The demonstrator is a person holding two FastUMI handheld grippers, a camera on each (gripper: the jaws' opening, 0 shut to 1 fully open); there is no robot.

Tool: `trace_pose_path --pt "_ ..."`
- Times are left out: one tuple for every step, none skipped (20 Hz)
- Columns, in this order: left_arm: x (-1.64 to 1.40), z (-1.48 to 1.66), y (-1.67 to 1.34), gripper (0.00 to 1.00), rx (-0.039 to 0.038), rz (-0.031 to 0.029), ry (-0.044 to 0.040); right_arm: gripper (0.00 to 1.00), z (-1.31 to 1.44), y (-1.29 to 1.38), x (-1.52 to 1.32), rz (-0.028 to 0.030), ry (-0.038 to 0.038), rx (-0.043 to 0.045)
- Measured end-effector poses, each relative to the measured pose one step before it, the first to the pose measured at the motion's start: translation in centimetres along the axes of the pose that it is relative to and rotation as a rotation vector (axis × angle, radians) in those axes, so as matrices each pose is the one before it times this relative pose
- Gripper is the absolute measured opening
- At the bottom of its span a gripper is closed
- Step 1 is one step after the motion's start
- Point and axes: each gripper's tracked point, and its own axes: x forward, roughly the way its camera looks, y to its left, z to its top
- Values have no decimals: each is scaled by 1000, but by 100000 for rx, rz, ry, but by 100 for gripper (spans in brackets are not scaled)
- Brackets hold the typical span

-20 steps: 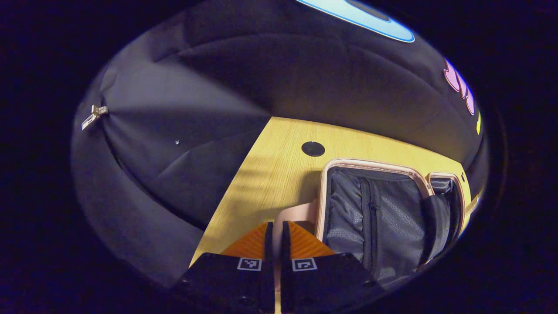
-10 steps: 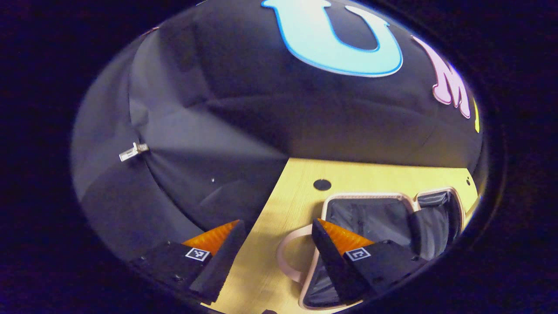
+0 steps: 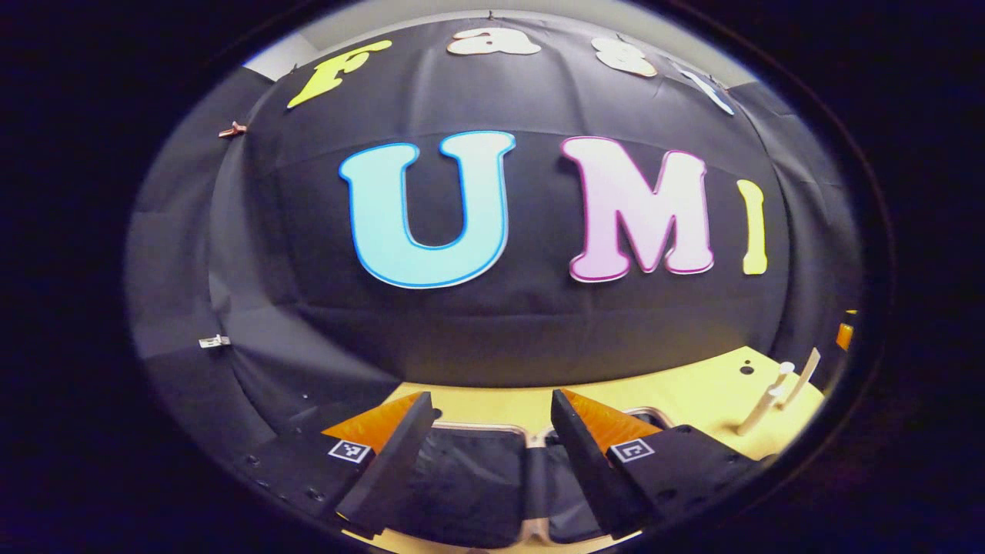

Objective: First open the suitcase, pack the skin care products into it, and then close the suitcase.

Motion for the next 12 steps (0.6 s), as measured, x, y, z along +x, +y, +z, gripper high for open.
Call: trace_pose_path --pt "-389 -673 -3882 97 -714 -5508 228 97 -3 -856 -125 -1121 55 307" --pt "-72 -1101 -3744 97 1255 -5937 768 96 42 -748 -131 -1238 -290 471" --pt "381 -1658 -3614 97 2227 -6631 2258 97 -81 -825 -93 -1302 -344 331" --pt "623 -1626 -3389 97 1890 -5367 3364 97 -183 -698 -23 -1134 355 178" --pt "902 -1142 -3037 97 -726 -5075 2951 97 -324 -628 -125 -1168 513 -61" --pt "832 -910 -3048 97 -2694 -6073 1897 97 -317 -637 -90 -1065 402 -87" --pt "1609 -1288 -3610 98 -2941 -6125 1822 96 -147 -585 -54 -758 -4 118" --pt "1315 -1163 -1904 98 -1139 -2741 1078 97 -381 -741 -67 -879 287 -297" --pt "1878 -956 -2084 98 -75 -2536 1474 97 -307 -683 -112 -681 252 -418" --pt "2228 -1117 -2428 98 1139 -2084 1099 97 -312 -696 5 -801 138 -404" --pt "1484 -642 -1169 98 179 -1155 535 97 -397 -388 -91 -199 529 12" --pt "1918 -686 -1343 98 -420 -1664 1250 97 -577 -582 -51 -491 995 39"
